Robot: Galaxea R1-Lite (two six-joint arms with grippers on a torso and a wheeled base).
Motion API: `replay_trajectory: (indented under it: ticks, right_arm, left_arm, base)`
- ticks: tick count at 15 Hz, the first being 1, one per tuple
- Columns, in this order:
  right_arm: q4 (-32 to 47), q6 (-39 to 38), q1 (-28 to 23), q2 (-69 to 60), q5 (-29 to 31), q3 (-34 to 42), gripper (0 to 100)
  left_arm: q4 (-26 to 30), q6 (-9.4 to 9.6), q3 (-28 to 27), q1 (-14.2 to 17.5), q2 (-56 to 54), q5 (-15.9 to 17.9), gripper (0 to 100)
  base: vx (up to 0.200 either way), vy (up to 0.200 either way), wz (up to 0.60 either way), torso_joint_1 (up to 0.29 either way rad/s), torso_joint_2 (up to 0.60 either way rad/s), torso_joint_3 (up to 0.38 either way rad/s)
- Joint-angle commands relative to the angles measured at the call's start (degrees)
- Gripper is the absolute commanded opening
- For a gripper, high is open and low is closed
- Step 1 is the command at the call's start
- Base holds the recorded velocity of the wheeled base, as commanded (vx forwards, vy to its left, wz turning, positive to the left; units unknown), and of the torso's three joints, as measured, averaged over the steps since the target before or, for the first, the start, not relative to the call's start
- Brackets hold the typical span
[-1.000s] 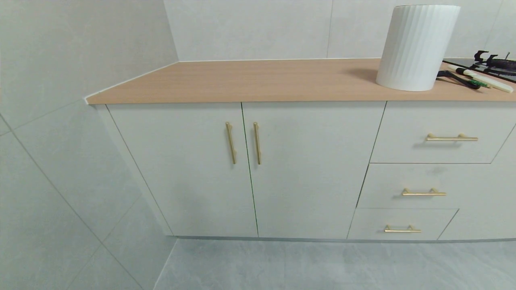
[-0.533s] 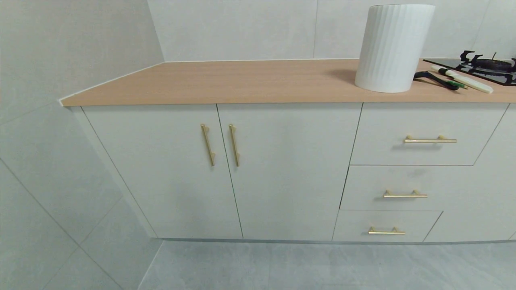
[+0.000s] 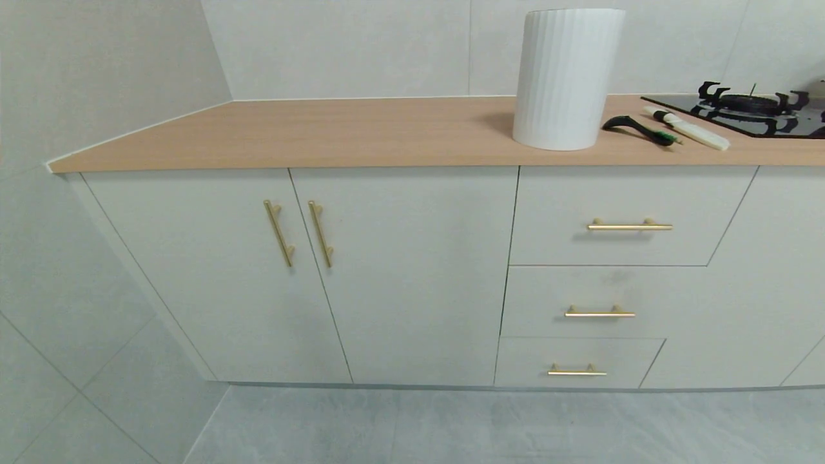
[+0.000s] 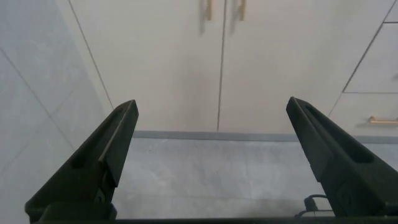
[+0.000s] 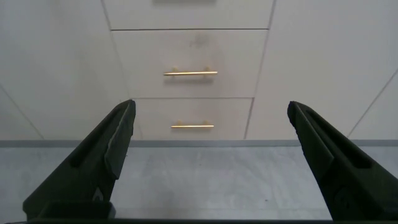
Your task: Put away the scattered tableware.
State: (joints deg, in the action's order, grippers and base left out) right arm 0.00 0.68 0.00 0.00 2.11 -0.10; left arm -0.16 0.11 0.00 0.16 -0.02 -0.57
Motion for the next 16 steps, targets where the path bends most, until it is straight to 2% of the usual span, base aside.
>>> replay_trajectory:
  ticks: [1,7,12,16]
  right_arm:
    - [0.0,0.0,0.0,0.1,0.0,0.0,100]
    - [0.0,0.0,0.0,0.1,0.0,0.0,100]
    - [0.0,0.0,0.0,0.1,0.0,0.0,100]
    - [0.0,0.1,0.0,0.1,0.0,0.0,100]
  left_arm:
    - [0.0,-0.02,0.0,0.0,0.0,0.0,100]
    - [0.0,-0.02,0.0,0.0,0.0,0.0,100]
    - [0.1,-0.11,0.0,0.0,0.0,0.0,100]
    - [0.0,-0.11,0.0,0.0,0.0,0.0,100]
  base:
    - [0.0,0.0,0.0,0.0,0.0,0.0]
    - [0.0,0.0,0.0,0.0,0.0,0.0]
    - [0.2,0.0,0.0,-0.001,0.0,0.0]
    - [0.0,0.0,0.0,0.0,0.0,0.0]
